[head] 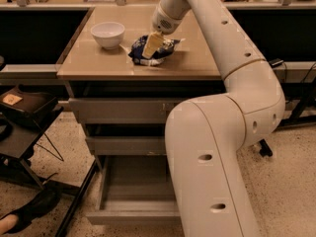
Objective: Place blue chip bag into bottom drawer
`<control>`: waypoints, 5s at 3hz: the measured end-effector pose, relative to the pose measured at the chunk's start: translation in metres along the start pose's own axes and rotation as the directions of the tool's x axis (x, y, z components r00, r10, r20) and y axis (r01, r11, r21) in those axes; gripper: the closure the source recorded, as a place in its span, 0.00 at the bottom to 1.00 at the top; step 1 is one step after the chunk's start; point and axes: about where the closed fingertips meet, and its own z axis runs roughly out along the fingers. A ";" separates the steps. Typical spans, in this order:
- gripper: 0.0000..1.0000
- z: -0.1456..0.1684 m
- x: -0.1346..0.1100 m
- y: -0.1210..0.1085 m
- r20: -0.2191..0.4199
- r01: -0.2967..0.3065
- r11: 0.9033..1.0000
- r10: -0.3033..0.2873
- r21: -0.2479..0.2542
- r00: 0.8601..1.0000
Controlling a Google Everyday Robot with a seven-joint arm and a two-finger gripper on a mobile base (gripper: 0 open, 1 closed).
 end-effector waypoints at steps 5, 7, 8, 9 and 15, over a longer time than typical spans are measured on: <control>1.00 -0.028 -0.012 0.008 0.086 0.029 0.999 -0.032 0.035 0.996; 1.00 -0.216 -0.036 0.051 0.310 -0.064 0.942 -0.044 0.329 0.950; 1.00 -0.257 -0.052 0.076 0.336 -0.058 0.913 -0.088 0.403 0.938; 1.00 -0.257 -0.052 0.076 0.336 -0.058 0.913 -0.088 0.403 0.938; 1.00 -0.176 0.055 0.247 0.460 -0.293 0.900 0.121 0.323 0.880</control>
Offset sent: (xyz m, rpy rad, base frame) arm 0.0000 0.0000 0.0000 0.0000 0.0000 0.0000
